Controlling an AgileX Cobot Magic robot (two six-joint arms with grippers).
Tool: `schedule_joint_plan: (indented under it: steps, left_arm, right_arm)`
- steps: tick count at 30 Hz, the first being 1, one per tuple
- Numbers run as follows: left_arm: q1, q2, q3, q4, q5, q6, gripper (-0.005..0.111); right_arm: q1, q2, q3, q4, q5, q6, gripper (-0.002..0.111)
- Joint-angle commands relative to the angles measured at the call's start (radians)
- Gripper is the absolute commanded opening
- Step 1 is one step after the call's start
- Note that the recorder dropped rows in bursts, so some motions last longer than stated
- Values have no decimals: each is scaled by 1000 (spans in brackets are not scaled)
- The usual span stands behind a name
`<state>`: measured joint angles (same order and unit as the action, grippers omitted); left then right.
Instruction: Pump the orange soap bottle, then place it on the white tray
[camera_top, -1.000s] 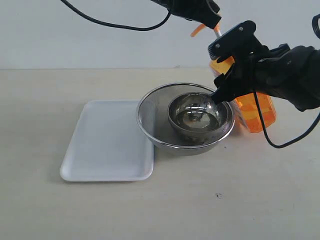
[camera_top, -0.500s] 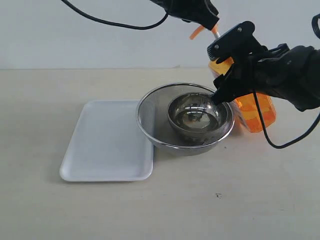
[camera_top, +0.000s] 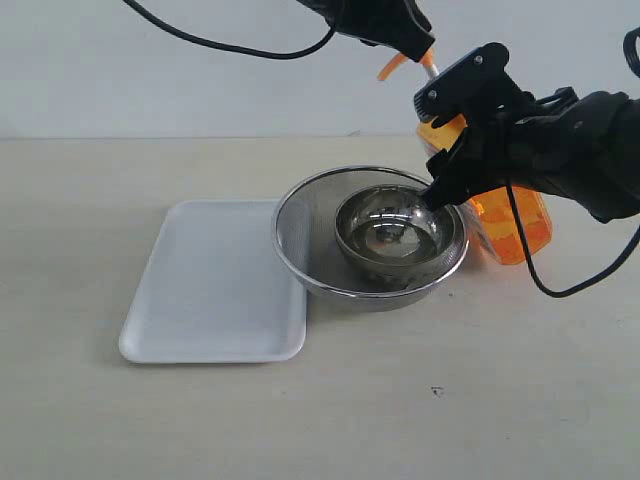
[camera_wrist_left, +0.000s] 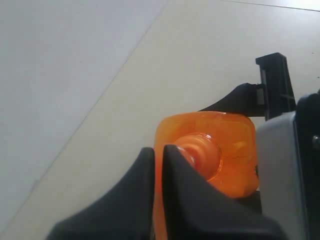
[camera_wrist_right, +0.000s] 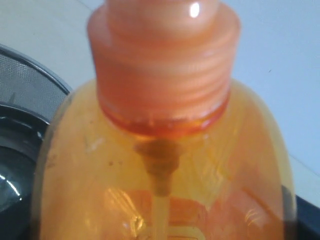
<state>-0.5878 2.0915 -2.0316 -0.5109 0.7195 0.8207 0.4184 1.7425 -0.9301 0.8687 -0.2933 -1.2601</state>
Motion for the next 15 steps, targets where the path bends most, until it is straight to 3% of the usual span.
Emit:
schedule_joint_plan:
  steps: [1, 15]
  left_arm:
    - [-3, 10, 2, 11, 37, -18, 5]
    - [-40, 60, 2, 3, 62, -20, 5]
  right_arm:
    - [0, 14, 10, 26, 94, 23, 0]
    - [0, 14, 10, 26, 95, 23, 0]
